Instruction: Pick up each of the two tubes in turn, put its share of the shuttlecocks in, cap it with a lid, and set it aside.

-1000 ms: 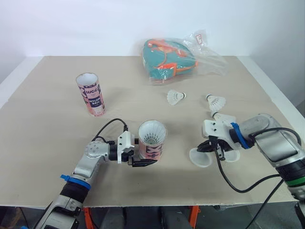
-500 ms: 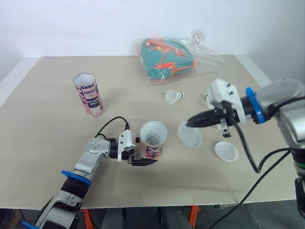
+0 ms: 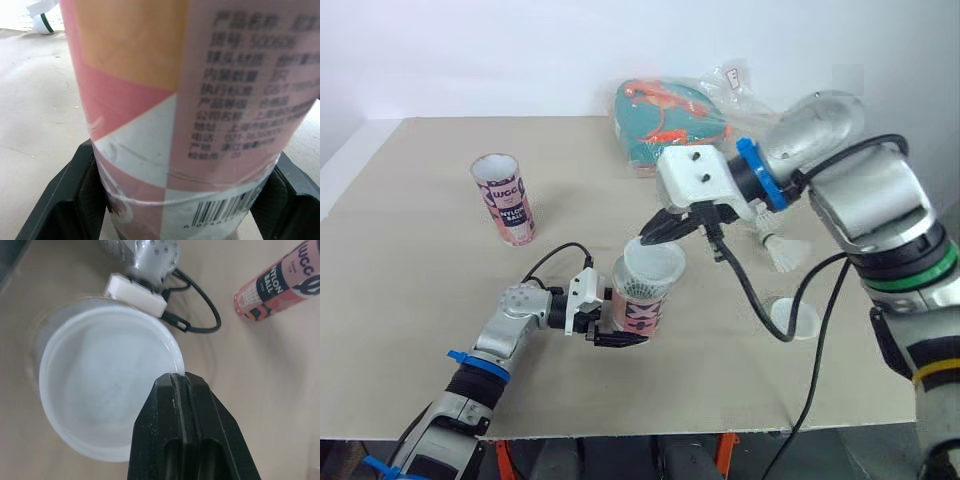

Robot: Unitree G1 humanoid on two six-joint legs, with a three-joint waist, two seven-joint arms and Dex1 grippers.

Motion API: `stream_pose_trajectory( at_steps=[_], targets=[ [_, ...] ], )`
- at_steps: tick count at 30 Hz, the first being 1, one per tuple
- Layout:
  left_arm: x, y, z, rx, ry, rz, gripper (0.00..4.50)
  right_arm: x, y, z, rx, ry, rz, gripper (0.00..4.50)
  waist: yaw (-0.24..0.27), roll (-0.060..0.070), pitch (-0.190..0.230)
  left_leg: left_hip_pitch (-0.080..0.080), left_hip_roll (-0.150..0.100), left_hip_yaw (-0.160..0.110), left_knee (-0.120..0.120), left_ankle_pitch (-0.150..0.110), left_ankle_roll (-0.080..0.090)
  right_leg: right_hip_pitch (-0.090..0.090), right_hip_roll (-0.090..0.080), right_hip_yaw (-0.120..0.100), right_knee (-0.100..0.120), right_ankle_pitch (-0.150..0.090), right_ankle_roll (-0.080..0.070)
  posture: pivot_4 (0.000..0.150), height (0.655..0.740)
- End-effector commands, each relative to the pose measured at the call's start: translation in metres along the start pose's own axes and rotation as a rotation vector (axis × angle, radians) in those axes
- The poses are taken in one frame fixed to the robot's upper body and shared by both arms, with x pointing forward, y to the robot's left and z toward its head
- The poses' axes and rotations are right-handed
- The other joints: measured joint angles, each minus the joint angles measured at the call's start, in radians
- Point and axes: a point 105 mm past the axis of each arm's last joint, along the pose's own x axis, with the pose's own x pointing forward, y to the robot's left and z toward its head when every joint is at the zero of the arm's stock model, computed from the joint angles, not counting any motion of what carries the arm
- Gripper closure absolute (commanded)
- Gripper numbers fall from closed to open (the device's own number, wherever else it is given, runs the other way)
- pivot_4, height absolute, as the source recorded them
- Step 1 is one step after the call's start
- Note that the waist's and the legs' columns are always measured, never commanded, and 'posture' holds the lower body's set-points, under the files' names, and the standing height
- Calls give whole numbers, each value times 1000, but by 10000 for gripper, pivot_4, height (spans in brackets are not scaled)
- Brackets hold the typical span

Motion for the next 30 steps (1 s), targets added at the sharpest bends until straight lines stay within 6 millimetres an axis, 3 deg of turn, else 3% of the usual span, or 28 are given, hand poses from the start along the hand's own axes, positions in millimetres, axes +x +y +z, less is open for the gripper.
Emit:
stream_pose_trajectory(
  at_steps=[1, 12, 30],
  targets=[
    [-6, -7, -19, -60, 77, -9, 10603, 0, -8, 4, -72, 30, -24, 44891, -1, 0, 0, 0, 0, 0, 0, 0, 0, 0, 0, 0, 0, 0, 0, 1500, 7387],
    [-8, -3, -18, -64, 83, 0, 10603, -6, -1, 32, -126, -80, 7, 44891, -1, 0, 0, 1, 2, -1, 0, 0, 0, 0, 2, 0, 1, 0, -1, 1500, 7387],
    [-21, -6, -19, -78, 102, 40, 10603, 0, 8, 23, -178, -75, 26, 44891, -1, 0, 0, 1, 2, -1, 0, 0, 0, 0, 2, -1, 1, 0, -2, 1500, 7387]
  ],
)
